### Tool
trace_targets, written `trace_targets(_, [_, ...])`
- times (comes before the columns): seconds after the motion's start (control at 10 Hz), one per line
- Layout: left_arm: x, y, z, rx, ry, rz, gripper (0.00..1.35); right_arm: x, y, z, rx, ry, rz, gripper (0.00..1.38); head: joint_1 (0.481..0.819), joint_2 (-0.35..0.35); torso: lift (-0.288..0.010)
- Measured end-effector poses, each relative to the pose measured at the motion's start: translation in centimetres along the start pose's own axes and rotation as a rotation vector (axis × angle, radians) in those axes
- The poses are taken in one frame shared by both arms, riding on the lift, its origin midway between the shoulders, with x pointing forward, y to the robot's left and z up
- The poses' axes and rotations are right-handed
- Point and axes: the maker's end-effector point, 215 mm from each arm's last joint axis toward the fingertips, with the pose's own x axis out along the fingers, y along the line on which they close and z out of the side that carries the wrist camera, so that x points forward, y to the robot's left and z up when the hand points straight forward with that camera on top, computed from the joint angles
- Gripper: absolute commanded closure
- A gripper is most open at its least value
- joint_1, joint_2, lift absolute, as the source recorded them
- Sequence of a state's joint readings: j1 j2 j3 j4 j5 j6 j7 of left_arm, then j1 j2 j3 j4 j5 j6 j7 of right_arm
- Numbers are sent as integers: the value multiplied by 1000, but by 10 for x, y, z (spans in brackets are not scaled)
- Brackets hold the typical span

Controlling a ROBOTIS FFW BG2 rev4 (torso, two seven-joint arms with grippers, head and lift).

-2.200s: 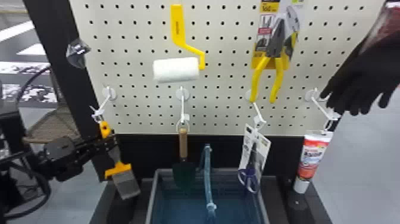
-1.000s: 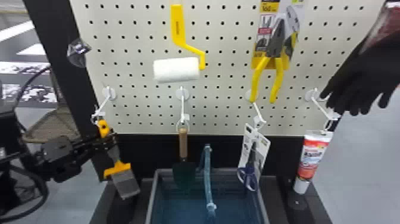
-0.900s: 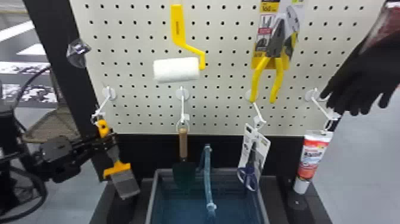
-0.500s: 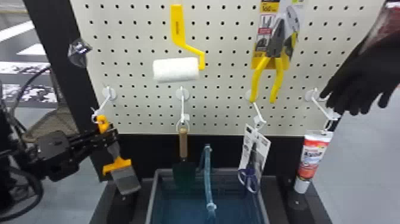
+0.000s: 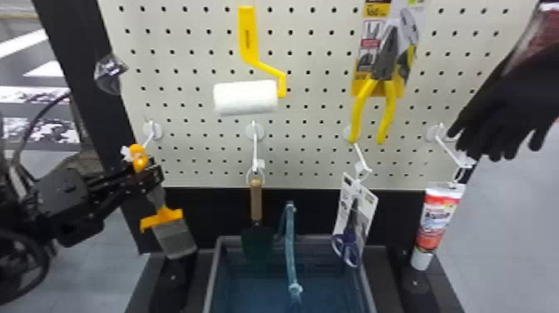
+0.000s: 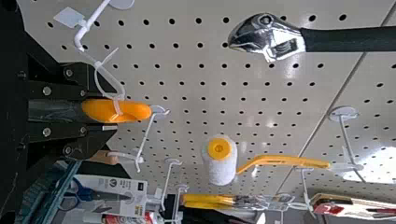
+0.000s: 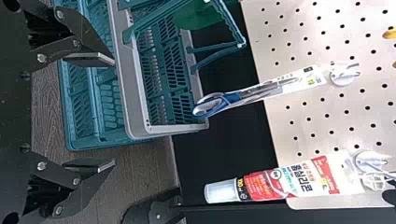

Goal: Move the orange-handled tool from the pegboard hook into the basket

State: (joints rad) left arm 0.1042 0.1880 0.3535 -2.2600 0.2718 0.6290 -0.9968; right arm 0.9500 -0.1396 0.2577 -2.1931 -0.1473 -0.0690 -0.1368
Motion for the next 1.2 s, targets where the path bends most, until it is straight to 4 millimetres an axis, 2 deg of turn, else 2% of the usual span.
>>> trace_targets(0.1, [-1,-7,1,-34,-35,4,1187,0,0,0,0,0,0,502,549,0,-100])
trace_targets(0.4, [-9,-25,-16,-151,-100,14,1187,0,0,0,0,0,0,502,549,0,-100])
trace_targets(0.8, [0,-46,-31,-252,-161,3,1187,0,0,0,0,0,0,502,549,0,-100])
trace_targets(1.2, [12,-57,-69,-406,-230,25,1187,0,0,0,0,0,0,502,549,0,-100])
